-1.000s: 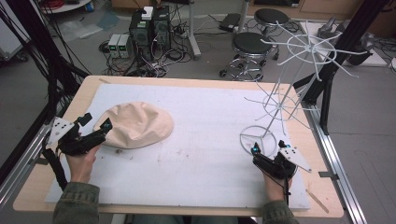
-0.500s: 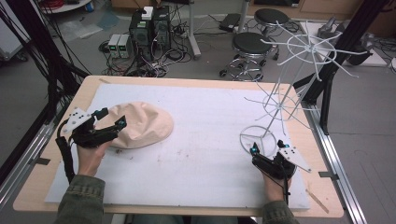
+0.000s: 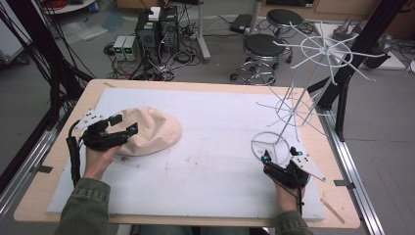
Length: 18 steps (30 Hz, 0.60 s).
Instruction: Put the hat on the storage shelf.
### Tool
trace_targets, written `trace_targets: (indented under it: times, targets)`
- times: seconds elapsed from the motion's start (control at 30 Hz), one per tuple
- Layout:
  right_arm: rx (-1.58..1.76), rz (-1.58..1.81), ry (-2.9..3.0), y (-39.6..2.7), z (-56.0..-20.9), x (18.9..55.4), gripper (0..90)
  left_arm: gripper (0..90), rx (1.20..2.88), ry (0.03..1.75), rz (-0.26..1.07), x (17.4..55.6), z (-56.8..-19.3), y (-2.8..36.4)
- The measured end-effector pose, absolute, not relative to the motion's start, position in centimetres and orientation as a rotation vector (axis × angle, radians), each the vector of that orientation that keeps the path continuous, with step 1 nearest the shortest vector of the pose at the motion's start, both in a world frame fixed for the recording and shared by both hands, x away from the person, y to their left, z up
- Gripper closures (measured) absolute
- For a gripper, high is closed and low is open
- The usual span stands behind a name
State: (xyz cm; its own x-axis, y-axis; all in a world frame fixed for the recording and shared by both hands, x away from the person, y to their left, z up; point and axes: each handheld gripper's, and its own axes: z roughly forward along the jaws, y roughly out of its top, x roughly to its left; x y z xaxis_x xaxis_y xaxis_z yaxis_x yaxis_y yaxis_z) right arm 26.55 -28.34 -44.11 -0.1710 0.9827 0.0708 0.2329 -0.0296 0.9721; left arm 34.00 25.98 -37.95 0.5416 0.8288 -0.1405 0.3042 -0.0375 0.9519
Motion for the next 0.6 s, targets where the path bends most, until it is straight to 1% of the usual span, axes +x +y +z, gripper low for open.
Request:
trace_targets:
  times: [0.07, 0.3, 0.4, 0.6]
  targets:
    - [1.332, 1.262, 1.490, -28.3, -44.1, 26.5, 5.5, 24.0, 1.649, 0.969, 0.558, 34.2, -37.8, 25.6]
    - [1.330, 1.263, 1.492, -28.4, -44.1, 26.5, 5.6, 23.9, 1.708, 0.956, 0.489, 34.8, -38.3, 24.9]
    - [1.332, 1.260, 1.494, -28.3, -44.1, 26.5, 5.5, 23.8, 1.755, 0.926, 0.505, 34.6, -38.6, 24.0]
    - [1.325, 1.261, 1.502, -28.3, -44.2, 26.5, 5.6, 23.8, 1.815, 0.924, 0.457, 35.0, -39.3, 23.3]
